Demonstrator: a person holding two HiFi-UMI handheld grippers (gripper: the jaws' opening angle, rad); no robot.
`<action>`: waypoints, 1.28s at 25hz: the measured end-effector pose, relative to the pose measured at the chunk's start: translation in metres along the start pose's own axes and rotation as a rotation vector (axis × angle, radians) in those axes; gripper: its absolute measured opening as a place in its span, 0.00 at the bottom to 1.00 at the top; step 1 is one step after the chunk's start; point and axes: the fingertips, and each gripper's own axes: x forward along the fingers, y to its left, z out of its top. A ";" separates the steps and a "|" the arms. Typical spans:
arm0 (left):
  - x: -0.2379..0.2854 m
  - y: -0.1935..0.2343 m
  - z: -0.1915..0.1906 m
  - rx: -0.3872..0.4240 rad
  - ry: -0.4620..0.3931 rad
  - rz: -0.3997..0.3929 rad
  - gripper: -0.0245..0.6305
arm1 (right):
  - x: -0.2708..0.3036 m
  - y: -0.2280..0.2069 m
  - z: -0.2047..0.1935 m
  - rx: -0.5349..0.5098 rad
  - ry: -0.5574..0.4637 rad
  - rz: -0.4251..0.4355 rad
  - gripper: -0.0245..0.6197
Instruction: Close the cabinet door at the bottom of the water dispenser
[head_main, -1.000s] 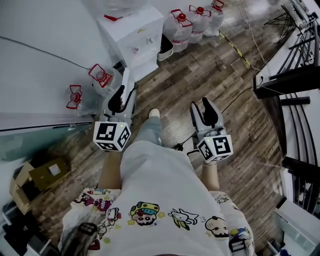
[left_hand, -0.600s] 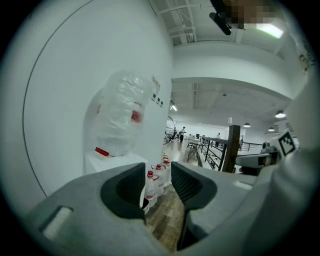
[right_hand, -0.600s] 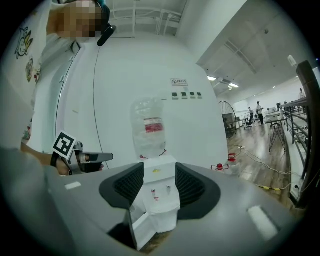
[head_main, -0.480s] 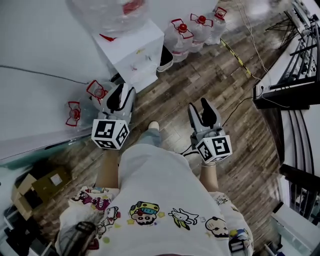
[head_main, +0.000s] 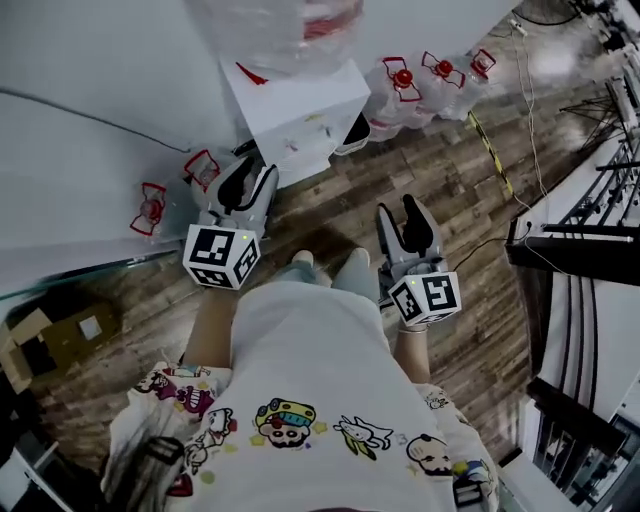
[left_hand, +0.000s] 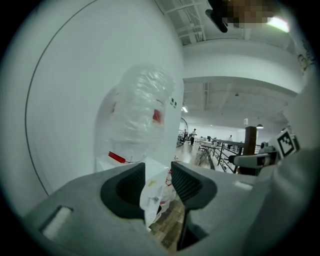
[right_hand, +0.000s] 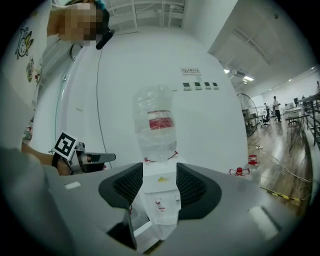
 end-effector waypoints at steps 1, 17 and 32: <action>0.001 0.006 0.002 -0.003 -0.005 0.024 0.28 | 0.009 -0.001 0.001 -0.005 0.005 0.024 0.35; 0.011 0.015 0.009 -0.108 -0.091 0.537 0.28 | 0.107 -0.047 0.021 -0.075 0.124 0.553 0.35; -0.033 -0.082 -0.058 -0.263 -0.079 0.933 0.28 | 0.089 -0.059 -0.011 -0.147 0.309 0.977 0.35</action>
